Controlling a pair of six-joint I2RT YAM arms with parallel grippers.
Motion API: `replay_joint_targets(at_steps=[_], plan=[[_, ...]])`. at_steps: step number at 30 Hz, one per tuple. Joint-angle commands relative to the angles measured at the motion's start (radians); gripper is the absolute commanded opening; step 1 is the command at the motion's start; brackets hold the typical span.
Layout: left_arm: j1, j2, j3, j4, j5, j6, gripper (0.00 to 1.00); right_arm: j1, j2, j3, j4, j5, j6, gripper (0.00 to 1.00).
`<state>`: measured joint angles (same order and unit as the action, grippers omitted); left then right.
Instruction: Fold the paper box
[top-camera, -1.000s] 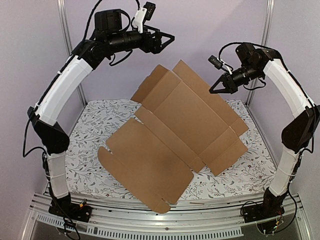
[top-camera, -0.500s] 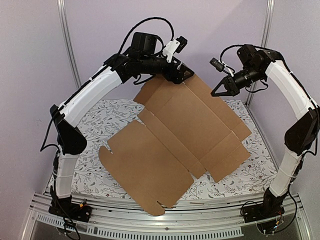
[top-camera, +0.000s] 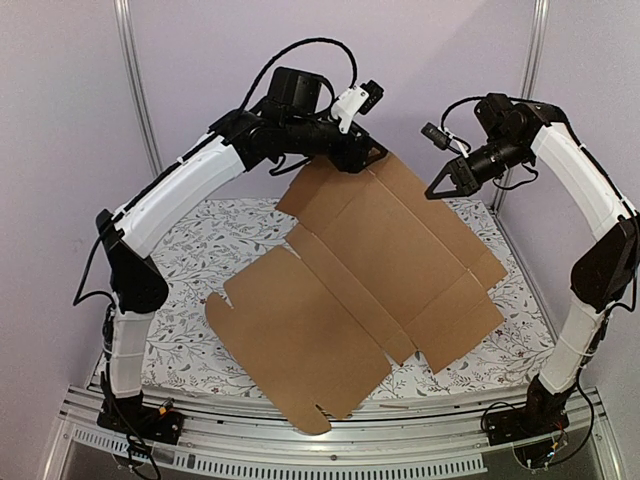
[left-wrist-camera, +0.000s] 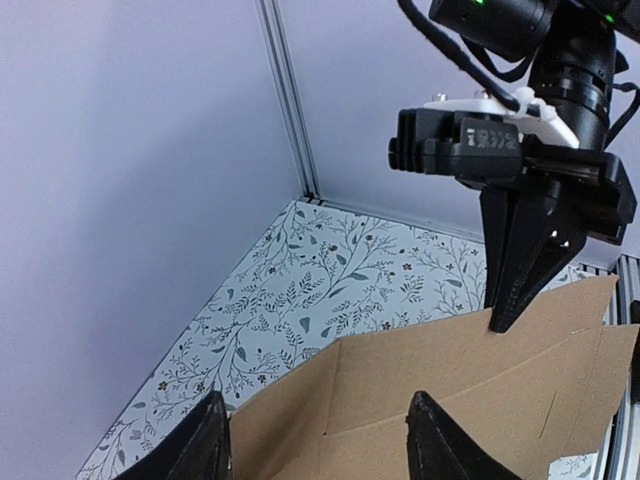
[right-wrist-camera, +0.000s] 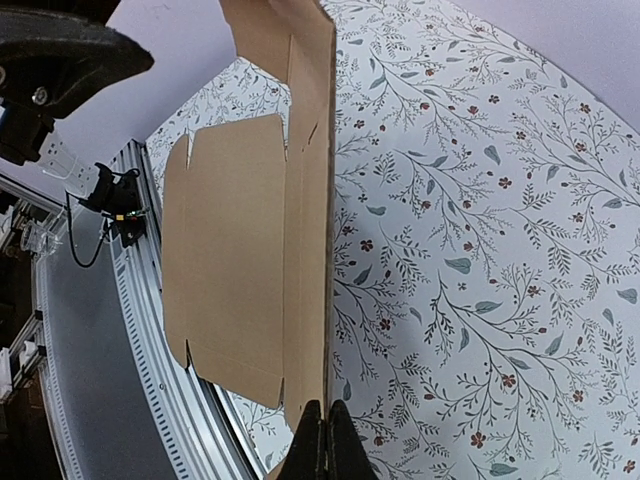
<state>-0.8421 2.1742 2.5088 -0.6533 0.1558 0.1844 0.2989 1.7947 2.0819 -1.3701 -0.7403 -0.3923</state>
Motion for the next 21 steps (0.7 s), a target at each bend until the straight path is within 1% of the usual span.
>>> replay_joint_targets(at_steps=[1,8,12,14,21], plan=[[-0.041,-0.052,-0.052,-0.028,0.041,-0.053,0.59,-0.001,-0.034,0.000,-0.059,-0.019,0.033,0.00],[-0.051,-0.030,-0.053,-0.016,0.053,-0.129,0.60,-0.001,-0.034,-0.003,-0.059,-0.018,0.035,0.00],[-0.052,-0.020,-0.066,-0.012,0.095,-0.181,0.60,-0.001,-0.043,-0.010,-0.055,-0.022,0.039,0.00],[-0.053,-0.019,-0.084,0.003,0.129,-0.231,0.58,-0.001,-0.045,-0.011,-0.052,-0.025,0.040,0.00],[-0.063,0.007,-0.120,0.068,0.157,-0.283,0.56,-0.001,-0.053,-0.015,-0.053,-0.056,0.032,0.00]])
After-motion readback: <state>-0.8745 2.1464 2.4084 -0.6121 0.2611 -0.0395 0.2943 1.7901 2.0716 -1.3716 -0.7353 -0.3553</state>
